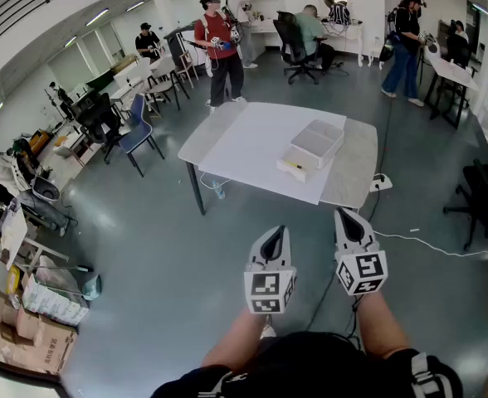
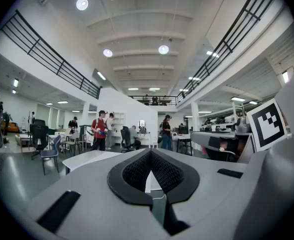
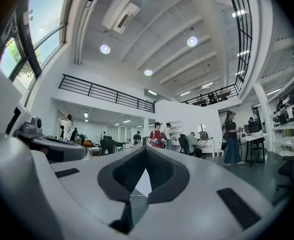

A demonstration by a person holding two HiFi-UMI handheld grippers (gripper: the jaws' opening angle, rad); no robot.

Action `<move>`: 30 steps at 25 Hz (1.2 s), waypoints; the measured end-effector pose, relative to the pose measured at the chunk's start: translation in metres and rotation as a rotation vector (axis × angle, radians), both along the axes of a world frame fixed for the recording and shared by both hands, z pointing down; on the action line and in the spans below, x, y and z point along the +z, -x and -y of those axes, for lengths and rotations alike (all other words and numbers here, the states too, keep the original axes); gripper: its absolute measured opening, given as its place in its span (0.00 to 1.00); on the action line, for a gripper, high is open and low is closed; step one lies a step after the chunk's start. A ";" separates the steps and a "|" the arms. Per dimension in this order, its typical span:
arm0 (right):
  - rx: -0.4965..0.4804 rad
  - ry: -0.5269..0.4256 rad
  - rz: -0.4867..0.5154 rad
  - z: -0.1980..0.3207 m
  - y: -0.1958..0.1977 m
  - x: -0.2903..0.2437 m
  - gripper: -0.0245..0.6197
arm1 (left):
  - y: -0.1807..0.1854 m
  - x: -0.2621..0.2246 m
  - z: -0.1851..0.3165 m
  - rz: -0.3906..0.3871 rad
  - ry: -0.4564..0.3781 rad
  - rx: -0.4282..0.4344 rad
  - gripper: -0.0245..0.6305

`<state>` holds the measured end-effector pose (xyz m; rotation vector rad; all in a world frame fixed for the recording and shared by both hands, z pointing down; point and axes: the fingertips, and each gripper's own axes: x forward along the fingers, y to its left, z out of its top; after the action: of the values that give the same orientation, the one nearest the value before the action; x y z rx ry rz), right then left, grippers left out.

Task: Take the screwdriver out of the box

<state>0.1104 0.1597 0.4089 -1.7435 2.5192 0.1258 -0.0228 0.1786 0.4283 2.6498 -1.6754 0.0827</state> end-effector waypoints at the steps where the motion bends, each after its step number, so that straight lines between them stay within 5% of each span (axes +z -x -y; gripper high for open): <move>1: -0.001 0.002 0.001 -0.001 0.000 0.001 0.06 | 0.000 0.001 -0.001 0.001 0.002 0.001 0.04; 18: 0.029 0.010 -0.001 0.007 0.022 0.010 0.06 | 0.017 0.013 0.007 -0.001 0.023 0.033 0.04; 30: 0.068 0.000 -0.048 0.029 0.090 0.008 0.06 | 0.081 0.014 0.036 -0.017 0.021 0.087 0.04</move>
<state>0.0209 0.1302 0.4166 -1.8494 2.4926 0.1743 -0.1038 0.1427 0.4420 2.6992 -1.5458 0.0776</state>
